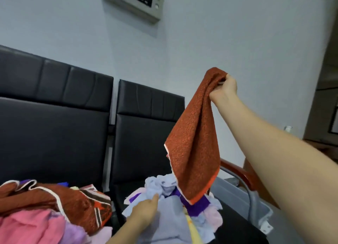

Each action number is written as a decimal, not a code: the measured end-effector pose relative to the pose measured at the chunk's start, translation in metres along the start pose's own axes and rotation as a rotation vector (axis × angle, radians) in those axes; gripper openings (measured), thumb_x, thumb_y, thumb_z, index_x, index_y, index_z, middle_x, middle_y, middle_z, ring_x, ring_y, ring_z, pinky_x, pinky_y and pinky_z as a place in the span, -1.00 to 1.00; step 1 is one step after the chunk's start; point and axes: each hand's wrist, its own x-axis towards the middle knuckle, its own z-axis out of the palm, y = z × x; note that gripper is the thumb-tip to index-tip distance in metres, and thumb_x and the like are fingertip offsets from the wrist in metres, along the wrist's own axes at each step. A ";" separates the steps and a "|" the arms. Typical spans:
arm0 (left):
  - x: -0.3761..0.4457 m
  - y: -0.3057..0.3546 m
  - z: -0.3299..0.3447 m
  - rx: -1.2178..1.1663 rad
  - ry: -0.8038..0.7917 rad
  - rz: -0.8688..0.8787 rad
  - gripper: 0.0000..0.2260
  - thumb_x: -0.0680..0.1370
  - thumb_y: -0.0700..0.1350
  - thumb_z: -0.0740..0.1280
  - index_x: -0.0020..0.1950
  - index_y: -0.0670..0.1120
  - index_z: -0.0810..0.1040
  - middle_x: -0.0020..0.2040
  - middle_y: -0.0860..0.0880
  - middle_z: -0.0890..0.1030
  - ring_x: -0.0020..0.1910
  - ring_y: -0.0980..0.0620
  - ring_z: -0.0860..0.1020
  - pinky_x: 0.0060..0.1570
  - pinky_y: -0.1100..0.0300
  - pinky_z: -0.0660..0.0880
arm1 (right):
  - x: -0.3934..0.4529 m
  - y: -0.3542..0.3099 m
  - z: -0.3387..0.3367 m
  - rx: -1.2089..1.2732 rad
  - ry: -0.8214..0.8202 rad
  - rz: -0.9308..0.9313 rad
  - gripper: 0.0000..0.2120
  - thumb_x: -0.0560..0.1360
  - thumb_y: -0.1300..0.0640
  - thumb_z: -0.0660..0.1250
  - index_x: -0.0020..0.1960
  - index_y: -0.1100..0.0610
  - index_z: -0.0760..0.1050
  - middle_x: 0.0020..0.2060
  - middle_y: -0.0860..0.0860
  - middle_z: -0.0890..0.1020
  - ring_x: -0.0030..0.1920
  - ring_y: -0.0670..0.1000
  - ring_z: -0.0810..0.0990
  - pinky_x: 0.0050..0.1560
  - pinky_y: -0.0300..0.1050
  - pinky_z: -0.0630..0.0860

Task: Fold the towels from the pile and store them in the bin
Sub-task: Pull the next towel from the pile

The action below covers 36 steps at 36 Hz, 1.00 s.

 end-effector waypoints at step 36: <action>-0.172 -0.032 -0.450 -0.572 0.844 0.344 -0.73 0.63 0.07 0.17 -0.08 -0.05 0.54 -0.03 -0.08 0.51 -0.04 -0.01 0.46 -0.03 0.11 0.37 | -0.160 0.190 0.143 -0.608 -0.264 0.073 -0.79 0.63 0.02 0.21 -0.12 0.04 0.53 -0.20 -0.01 0.57 -0.20 -0.05 0.56 -0.16 -0.18 0.52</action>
